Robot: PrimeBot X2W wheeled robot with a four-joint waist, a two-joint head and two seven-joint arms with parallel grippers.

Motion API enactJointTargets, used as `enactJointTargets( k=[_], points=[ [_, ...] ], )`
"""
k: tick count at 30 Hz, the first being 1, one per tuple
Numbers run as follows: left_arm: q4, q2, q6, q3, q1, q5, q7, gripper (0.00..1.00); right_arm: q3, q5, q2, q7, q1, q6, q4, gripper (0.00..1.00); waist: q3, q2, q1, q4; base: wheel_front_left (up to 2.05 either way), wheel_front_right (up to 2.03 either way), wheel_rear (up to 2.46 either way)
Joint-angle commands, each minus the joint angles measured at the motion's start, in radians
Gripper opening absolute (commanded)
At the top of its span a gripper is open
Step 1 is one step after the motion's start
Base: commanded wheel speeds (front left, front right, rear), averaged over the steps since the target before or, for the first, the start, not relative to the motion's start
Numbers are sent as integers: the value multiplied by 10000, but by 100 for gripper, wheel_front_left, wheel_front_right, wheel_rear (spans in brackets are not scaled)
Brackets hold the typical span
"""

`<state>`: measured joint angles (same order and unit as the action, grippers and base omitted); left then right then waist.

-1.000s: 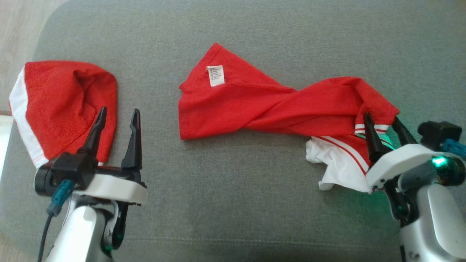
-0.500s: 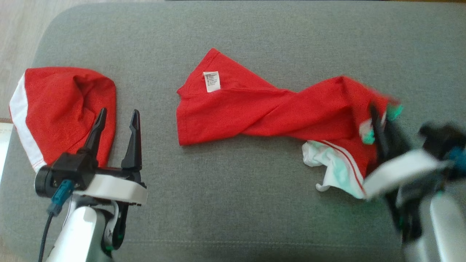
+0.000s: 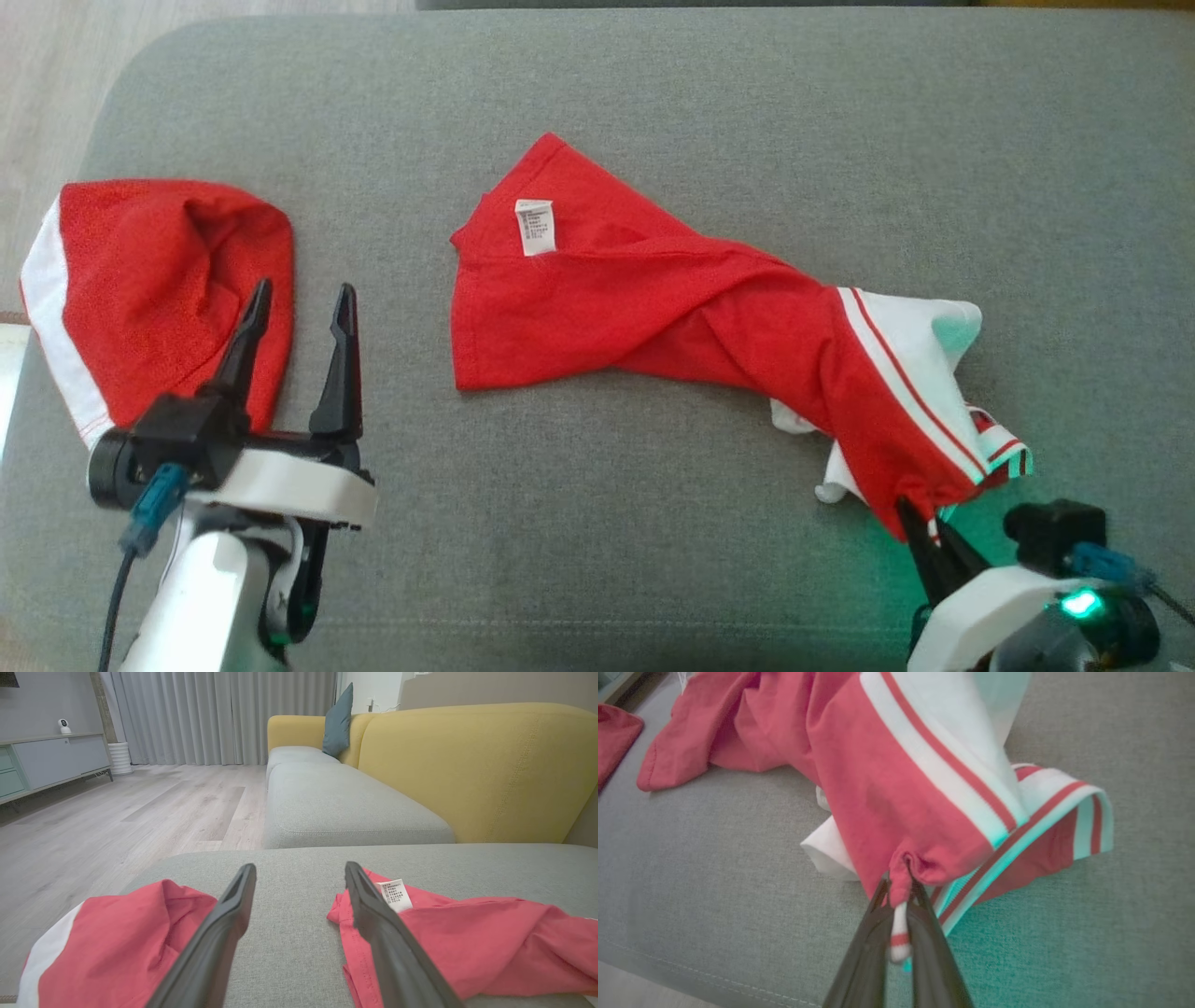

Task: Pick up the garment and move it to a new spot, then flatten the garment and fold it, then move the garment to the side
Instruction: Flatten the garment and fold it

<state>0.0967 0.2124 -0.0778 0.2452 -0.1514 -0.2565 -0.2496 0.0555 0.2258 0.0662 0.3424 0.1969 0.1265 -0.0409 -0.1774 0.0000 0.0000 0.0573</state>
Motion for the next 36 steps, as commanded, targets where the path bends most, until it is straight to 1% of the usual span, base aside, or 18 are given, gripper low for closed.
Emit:
enactJointTargets(
  k=[1,6,11,16,21,32,36],
  points=[
    [-279,140,13,-426,-251,86,-121,100,78,-55,-7,-308,-147,42,-421,100,29,0,0,5,0,0,0],
    [-262,189,-57,-483,-84,88,-121,100,-250,-118,-105,-1489,-489,42,-1214,100,223,0,0,-34,0,0,0],
    [-290,247,-134,-554,100,57,-122,100,-437,-289,-128,-2222,-861,42,-2016,100,423,0,0,-69,0,0,0],
    [-363,276,-203,-545,226,55,-111,100,-528,-304,-131,-2389,-1343,42,-2093,100,534,0,0,-89,0,0,0],
    [-412,314,-200,-444,291,64,-49,100,-419,-309,-73,-2429,-1788,42,-1785,100,628,0,0,-28,0,0,0],
    [-468,347,-247,-287,302,47,-21,100,-400,-188,-108,-2487,-1831,42,-1442,100,590,0,0,-19,0,0,0],
    [-538,370,-268,-264,246,42,-13,100,-673,-21,-92,-2436,-1907,42,-1144,100,430,0,0,-28,0,0,0]
  ],
)
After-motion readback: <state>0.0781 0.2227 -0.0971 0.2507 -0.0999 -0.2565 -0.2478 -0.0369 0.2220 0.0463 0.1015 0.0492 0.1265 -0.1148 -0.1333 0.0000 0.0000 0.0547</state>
